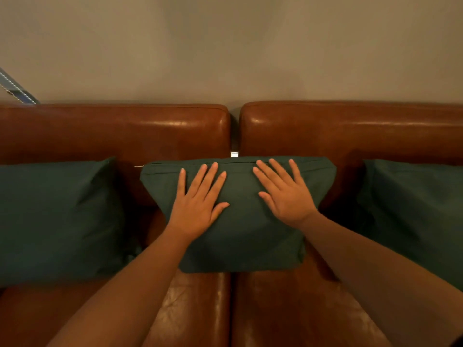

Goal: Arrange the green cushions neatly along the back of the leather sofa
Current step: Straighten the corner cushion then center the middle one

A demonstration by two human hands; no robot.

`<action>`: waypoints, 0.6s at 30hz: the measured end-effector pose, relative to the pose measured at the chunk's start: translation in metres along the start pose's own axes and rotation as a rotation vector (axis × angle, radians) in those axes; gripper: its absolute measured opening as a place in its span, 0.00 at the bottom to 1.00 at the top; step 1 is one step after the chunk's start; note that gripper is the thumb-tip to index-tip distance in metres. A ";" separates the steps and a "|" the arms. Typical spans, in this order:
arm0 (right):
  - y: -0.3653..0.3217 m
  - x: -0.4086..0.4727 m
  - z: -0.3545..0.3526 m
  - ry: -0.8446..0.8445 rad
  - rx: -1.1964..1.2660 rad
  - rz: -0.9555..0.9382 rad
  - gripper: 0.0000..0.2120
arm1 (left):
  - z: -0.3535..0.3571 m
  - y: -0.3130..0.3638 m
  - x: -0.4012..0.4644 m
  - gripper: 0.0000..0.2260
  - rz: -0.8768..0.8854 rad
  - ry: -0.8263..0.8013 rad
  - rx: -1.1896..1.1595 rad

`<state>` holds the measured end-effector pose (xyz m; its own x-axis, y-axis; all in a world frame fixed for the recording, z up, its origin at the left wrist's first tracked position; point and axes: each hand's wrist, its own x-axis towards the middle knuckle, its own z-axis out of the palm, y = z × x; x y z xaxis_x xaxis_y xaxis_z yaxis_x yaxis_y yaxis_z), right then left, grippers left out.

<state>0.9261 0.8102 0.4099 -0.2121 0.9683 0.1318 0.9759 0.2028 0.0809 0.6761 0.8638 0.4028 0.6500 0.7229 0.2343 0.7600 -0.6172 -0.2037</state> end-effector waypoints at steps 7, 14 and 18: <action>0.052 -0.011 -0.005 -0.054 -0.042 0.133 0.27 | -0.010 -0.028 -0.008 0.27 -0.119 -0.061 0.020; 0.098 -0.019 -0.028 -0.191 0.058 0.551 0.25 | -0.041 -0.076 -0.014 0.26 -0.382 -0.128 0.025; 0.093 -0.003 -0.053 -0.095 0.256 0.584 0.25 | -0.063 -0.122 -0.025 0.27 -0.482 -0.072 -0.006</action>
<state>1.0143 0.8185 0.4694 0.3522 0.9359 -0.0058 0.9131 -0.3450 -0.2174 0.5674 0.9019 0.4821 0.2220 0.9464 0.2347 0.9746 -0.2082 -0.0826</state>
